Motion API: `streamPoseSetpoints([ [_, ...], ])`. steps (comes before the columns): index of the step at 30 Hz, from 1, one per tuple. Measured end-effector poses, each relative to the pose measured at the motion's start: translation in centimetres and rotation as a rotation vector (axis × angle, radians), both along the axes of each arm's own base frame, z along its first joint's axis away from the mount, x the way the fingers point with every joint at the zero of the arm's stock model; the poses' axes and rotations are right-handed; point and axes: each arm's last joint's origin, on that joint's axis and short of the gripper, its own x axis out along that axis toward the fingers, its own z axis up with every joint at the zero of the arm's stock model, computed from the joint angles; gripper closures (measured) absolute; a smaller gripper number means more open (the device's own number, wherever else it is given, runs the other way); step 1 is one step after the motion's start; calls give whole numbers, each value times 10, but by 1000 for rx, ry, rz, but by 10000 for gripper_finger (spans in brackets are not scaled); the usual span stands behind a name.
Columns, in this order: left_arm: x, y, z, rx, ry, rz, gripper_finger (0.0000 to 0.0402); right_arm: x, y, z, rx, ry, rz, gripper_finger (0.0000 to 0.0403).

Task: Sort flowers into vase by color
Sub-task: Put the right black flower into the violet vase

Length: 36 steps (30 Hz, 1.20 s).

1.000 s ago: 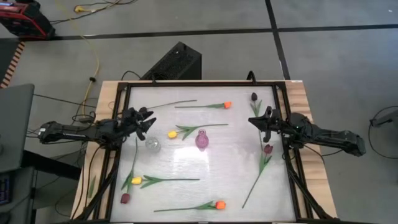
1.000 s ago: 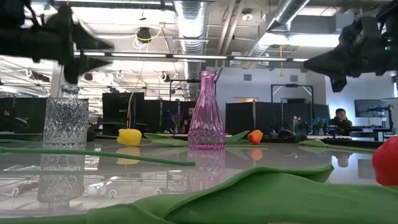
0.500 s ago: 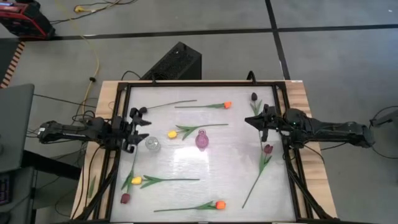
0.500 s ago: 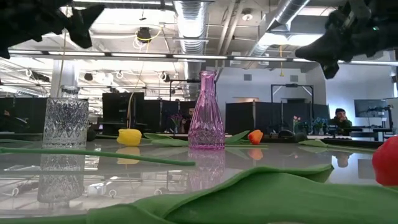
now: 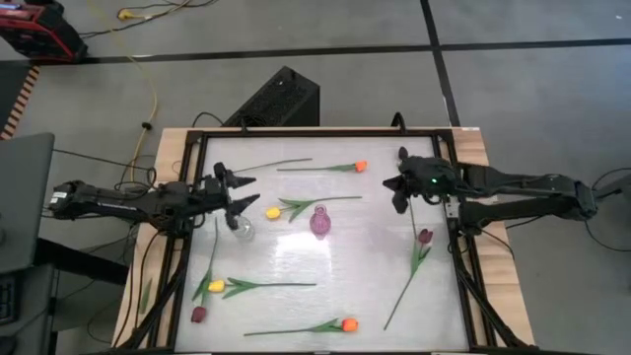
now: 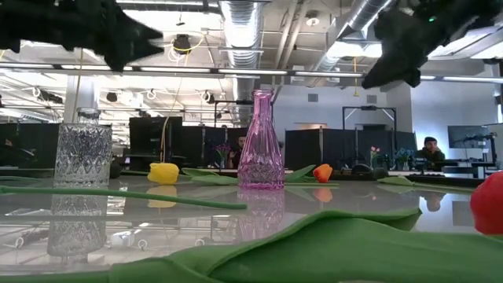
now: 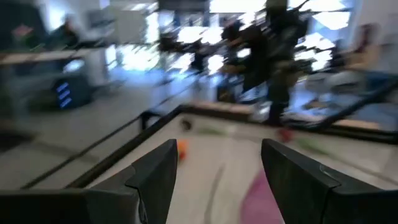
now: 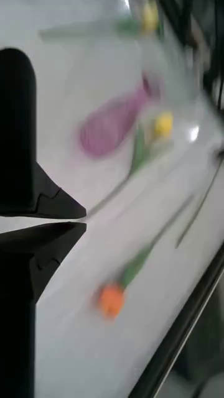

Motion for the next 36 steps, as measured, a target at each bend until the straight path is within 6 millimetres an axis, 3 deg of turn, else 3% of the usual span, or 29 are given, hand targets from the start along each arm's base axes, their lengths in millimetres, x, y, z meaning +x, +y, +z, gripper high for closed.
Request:
streamPoseSetpoints([
  [8,11,-5,-18,14,155,-59,180,10,-34,-12,249,306,-289,353],
  [18,10,-7,-13,111,140,-79,180,1,-80,-48,450,532,-548,341],
  [36,10,-7,-18,68,177,-84,180,10,-103,-95,533,697,-542,247],
])
